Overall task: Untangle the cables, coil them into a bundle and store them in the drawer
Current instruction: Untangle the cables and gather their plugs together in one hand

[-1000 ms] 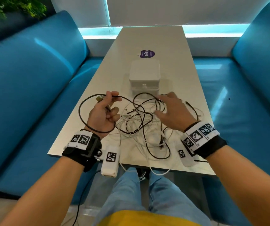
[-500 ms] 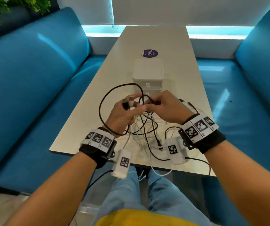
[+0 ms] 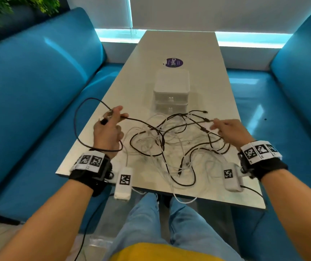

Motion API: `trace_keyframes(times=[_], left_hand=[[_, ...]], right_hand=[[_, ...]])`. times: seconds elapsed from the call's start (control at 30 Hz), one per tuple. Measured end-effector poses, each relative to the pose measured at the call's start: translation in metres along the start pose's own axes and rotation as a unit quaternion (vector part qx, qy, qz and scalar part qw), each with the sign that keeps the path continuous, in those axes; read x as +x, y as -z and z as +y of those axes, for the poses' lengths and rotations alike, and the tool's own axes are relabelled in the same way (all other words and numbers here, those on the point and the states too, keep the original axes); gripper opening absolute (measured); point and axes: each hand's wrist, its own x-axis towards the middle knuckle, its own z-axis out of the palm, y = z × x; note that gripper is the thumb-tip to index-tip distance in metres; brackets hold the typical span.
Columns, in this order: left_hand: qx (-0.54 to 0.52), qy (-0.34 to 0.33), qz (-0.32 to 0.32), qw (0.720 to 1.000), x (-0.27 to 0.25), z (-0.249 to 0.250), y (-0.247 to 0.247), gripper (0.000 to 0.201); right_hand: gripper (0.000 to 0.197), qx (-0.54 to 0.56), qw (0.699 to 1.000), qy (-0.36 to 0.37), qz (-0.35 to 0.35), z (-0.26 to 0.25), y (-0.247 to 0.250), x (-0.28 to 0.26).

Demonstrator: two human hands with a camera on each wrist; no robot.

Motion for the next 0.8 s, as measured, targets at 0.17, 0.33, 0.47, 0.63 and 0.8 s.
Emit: trace_keyframes(times=[0.17,0.33,0.47,0.63,0.8], left_hand=[[0.03,0.028,0.018,0.999,0.0,-0.001,0.006,0.014],[0.011,0.048,-0.066,0.997,-0.009,-0.001,-0.022,0.014],[-0.004,0.035,-0.117,0.992,-0.016,0.004,-0.039,0.013],[0.111,0.017,-0.182,0.977,-0.019,-0.007,-0.038,0.021],[0.273,-0.012,-0.23,0.934,-0.03,-0.028,-0.047,0.01]], right_hand=[[0.029,-0.217,0.968,-0.106,0.066,0.017,0.006,0.006],[0.045,-0.171,0.965,0.194,0.051,-0.046,-0.037,-0.026],[0.021,-0.153,0.942,0.209,-0.211,-0.083,-0.066,-0.045],[0.035,-0.091,0.951,0.257,-0.148,-0.093,-0.063,-0.044],[0.027,-0.029,0.946,0.302,-0.118,-0.11,-0.052,-0.057]])
